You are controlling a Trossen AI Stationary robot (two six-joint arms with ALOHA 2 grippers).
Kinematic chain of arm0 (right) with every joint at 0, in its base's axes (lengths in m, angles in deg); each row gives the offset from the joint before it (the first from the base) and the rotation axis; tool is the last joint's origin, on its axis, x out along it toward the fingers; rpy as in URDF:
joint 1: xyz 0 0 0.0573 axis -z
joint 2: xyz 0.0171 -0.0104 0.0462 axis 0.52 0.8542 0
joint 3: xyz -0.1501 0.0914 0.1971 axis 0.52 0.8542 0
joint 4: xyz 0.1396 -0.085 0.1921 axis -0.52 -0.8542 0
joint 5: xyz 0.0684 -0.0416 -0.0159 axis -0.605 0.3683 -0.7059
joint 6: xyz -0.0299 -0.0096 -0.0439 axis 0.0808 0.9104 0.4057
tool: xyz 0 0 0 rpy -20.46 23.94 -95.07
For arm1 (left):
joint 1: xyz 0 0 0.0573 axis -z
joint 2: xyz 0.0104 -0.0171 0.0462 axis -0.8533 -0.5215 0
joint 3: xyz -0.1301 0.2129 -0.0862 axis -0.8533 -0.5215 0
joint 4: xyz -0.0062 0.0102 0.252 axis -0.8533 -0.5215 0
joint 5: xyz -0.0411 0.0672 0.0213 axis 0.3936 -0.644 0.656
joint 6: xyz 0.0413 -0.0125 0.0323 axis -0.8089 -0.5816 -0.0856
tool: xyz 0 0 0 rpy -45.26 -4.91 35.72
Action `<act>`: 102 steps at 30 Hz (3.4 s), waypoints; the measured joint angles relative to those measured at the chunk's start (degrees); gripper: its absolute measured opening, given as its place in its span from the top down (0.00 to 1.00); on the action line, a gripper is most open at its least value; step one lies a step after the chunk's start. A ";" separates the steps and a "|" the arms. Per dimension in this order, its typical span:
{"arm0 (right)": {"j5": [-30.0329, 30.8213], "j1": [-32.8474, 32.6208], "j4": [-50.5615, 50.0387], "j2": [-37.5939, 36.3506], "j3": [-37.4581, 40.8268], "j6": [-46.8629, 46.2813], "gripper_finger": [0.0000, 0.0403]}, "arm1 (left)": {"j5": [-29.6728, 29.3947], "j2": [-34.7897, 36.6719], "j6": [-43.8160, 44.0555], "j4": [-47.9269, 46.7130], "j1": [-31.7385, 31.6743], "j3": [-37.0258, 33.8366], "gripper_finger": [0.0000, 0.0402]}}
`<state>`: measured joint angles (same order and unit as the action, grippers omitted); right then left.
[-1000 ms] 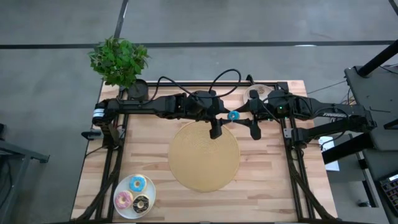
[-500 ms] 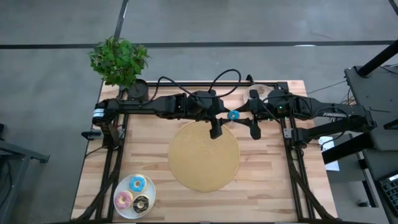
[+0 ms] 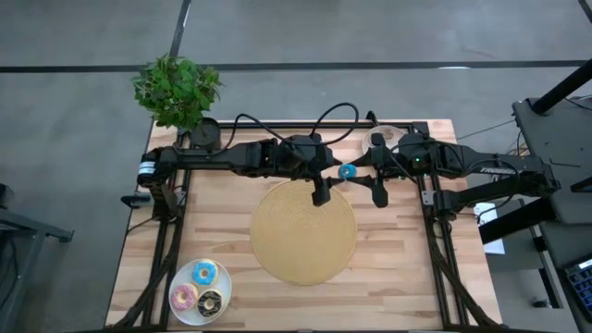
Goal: Pick & Place donuts
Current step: Put the small blue donut on the gray plate
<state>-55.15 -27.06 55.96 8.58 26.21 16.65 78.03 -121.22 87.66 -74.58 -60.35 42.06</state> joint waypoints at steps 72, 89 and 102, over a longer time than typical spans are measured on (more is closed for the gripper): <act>0.45 9.55 -6.14 -0.04 0.05 -0.95 0.53 | -3.49 6.12 5.81 -8.97 -11.38 -0.09 0.41; 8.13 25.79 -11.24 -0.04 2.14 -3.56 0.53 | -3.45 6.12 4.04 -7.97 -14.12 -0.09 0.41; 14.01 32.38 -8.64 0.00 11.67 -10.23 0.53 | -3.41 6.12 4.02 -7.98 -15.01 -0.09 0.41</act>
<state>-41.14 5.32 47.32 8.58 37.88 6.41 74.62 -115.10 91.68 -82.56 -75.36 41.98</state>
